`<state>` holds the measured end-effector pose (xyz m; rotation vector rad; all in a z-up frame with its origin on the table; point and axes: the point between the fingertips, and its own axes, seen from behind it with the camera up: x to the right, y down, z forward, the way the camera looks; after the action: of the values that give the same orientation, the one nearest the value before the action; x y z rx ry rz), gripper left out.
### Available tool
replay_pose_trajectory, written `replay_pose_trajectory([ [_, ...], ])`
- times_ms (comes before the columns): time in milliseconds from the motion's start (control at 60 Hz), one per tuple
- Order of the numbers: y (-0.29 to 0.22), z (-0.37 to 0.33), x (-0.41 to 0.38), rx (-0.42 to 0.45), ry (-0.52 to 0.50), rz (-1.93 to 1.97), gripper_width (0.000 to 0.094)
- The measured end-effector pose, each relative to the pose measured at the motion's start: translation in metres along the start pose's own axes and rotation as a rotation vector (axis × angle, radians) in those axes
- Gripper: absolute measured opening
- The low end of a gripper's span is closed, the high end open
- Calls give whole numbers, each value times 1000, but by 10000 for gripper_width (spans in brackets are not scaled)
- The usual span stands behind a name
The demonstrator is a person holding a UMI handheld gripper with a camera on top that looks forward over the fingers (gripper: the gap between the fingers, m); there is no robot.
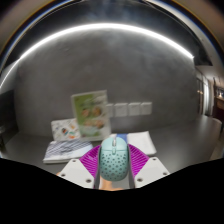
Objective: Arrange mouse
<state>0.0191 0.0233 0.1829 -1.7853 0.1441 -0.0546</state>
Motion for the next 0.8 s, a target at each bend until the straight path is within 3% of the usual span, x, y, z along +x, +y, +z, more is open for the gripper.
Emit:
replay_pose_trajectory([
  [83,70,-3,-72,-129,-52,-23,394],
  [217,163,13,-108,-295,-47,-32,395],
  [417,201,6,-125,-362,-54,-104,397],
  [483,199,7,-125,-346,-41,-120,401],
  [517,200,5,-125,-352,-40,-110,485],
  [533,200,5,-124,-358,-40,-104,460],
  [633,201,2,-124,-380,-58,-80,553],
  [750,201,-19,-120,-420,-78,-36,898],
  [767,200,-24,-120,-421,-83,-29,844],
  [800,197,-35,-118,-421,-88,-17,838],
])
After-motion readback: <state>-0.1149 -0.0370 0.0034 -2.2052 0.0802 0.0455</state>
